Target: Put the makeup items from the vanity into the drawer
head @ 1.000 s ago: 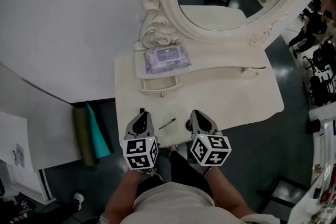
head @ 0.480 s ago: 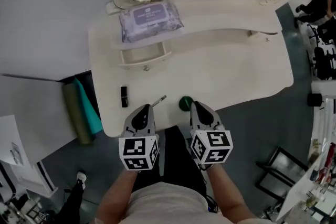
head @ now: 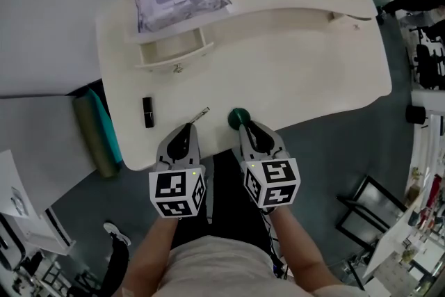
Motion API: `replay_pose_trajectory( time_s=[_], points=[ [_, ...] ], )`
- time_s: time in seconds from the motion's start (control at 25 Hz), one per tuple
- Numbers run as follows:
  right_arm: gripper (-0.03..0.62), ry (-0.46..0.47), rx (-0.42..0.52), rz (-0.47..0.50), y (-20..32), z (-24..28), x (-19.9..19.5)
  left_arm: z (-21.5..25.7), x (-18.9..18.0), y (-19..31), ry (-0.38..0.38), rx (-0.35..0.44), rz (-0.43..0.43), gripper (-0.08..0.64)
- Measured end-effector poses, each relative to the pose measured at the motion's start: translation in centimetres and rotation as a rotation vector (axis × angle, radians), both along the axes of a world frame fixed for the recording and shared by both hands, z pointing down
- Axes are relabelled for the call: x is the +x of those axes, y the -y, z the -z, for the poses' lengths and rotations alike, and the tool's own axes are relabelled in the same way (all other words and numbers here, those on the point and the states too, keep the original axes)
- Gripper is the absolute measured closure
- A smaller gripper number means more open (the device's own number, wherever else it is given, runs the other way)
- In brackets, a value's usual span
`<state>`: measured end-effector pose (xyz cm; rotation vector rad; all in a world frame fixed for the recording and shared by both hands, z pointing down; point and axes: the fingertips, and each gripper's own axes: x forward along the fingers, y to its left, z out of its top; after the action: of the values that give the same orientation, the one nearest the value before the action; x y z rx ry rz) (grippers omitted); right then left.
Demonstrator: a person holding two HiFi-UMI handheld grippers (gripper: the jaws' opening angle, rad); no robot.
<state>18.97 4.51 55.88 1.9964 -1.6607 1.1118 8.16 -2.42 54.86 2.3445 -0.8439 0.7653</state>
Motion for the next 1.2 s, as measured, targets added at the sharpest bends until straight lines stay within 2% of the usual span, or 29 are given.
replay_pose_trajectory(
  time_s=[0.12, 0.32, 0.92, 1.2],
  points=[
    [0.512, -0.004, -0.013, 0.018, 0.2, -0.3, -0.2, -0.1, -0.1, 0.0, 0.002, 0.0, 0.01, 0.557],
    [0.511, -0.02, -0.052, 0.052, 0.2, -1.1, -0.4, -0.3, -0.7, -0.1, 0.01, -0.004, 0.033, 0.557],
    [0.523, -0.045, -0.071, 0.077, 0.3, -1.5, -0.4, -0.3, -1.6, -0.2, 0.022, 0.001, 0.065, 0.556],
    [0.559, -0.048, -0.08, 0.075, 0.2, -1.5, 0.0, 0.1, -1.9, -0.1, 0.017, 0.012, 0.071, 0.556]
  ],
)
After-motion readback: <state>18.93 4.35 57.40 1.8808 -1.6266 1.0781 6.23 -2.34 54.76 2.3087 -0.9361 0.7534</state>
